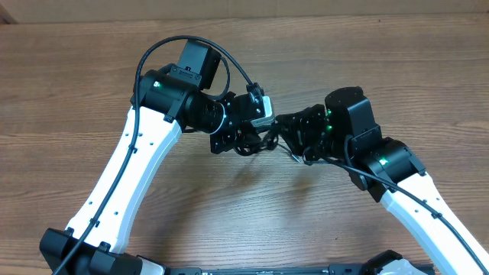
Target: Untangle cables
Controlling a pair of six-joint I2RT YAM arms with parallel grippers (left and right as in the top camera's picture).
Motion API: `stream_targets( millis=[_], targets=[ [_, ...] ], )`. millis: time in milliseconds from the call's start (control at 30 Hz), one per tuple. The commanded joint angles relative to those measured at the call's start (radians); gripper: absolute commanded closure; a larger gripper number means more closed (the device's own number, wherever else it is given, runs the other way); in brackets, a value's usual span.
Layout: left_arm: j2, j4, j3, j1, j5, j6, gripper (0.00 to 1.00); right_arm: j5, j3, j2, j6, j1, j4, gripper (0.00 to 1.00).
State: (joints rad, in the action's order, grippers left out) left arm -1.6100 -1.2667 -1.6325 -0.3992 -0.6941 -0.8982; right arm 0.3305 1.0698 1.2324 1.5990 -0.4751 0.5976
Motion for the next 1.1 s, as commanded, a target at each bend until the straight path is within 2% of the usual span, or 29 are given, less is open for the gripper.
stream_targets(
  millis=[0, 167, 333, 567, 733, 867, 1067],
  targets=[
    [0.028, 0.009, -0.004, -0.008, -0.083, -0.023, 0.96, 0.047, 0.031, 0.01, -0.008, -0.005, -0.005, 0.95],
    [0.028, 0.008, -0.004, -0.008, -0.093, -0.022, 0.96, 0.066, 0.031, 0.01, -0.008, -0.005, -0.015, 0.96],
    [0.028, 0.01, -0.004, -0.009, -0.092, -0.023, 0.96, 0.124, 0.031, 0.01, -0.009, -0.005, -0.037, 0.85],
    [0.028, 0.016, -0.004, -0.009, -0.093, -0.023, 0.96, 0.153, 0.031, 0.01, -0.009, -0.008, -0.048, 0.84],
    [0.028, 0.026, -0.004, -0.009, -0.114, -0.022, 0.96, 0.154, 0.031, 0.012, -0.009, -0.008, -0.048, 0.85],
    [0.028, 0.043, -0.004, -0.009, -0.119, -0.021, 0.96, 0.154, 0.031, 0.016, -0.009, -0.01, -0.048, 0.96],
    [0.028, 0.045, -0.004, -0.009, -0.119, -0.018, 0.95, 0.153, 0.031, 0.021, -0.01, -0.025, -0.048, 0.96]
  ],
)
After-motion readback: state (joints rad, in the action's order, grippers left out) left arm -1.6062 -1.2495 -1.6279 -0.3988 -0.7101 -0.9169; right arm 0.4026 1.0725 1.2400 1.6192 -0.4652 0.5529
